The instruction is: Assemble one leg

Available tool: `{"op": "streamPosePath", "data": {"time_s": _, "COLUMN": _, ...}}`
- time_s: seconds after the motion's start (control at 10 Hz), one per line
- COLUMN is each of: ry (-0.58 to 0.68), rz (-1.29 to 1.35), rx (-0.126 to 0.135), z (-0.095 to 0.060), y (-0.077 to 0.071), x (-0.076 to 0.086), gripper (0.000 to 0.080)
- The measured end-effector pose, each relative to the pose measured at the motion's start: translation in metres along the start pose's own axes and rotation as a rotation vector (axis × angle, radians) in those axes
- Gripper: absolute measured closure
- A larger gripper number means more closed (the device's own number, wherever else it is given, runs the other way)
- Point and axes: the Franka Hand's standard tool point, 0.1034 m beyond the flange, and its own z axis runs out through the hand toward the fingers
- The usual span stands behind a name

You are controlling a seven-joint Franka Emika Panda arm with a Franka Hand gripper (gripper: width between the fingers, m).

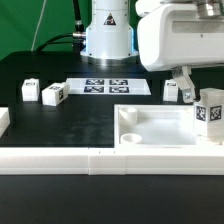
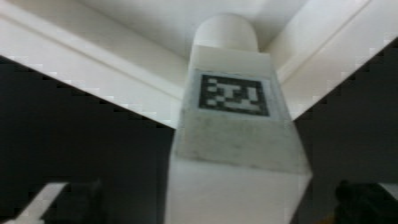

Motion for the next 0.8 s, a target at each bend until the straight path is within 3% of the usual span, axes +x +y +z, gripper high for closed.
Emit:
{"op": "streamPosePath", "data": {"time_s": 0.1, "ry": -0.088, "rz": 0.012, "rx": 0.034, "z": 0.001, "y": -0.007, "x": 0.000, "gripper": 0.0151}}
{"op": "streamPosePath", "data": {"time_s": 0.3, "ry": -0.204, "rz": 0.022, "rx": 0.064, "z": 0.003, "y": -0.007, "x": 0.007, "gripper": 0.0151}}
{"op": "streamPosePath", "data": {"time_s": 0.4, "ry": -0.296, "rz": 0.026, "rx": 0.091, "z": 0.002, "y": -0.008, "x": 0.001, "gripper": 0.0151}}
{"op": "streamPosePath", "data": {"time_s": 0.5, "ry": -0.304, "rz": 0.011, "rx": 0.097, "z": 0.003, "y": -0.002, "x": 0.008, "gripper": 0.0151}}
{"op": "streamPosePath", "data": {"time_s": 0.7, "ry": -0.260, "rz": -0.001, "rx": 0.080, "z": 0.006, "y": 0.008, "x": 0.006, "gripper": 0.0151}}
{"op": "streamPosePath", "data": {"time_s": 0.8, "ry": -0.259, "rz": -0.002, "rx": 0.081, "z": 0.006, "y": 0.007, "x": 0.007, "gripper": 0.0278}}
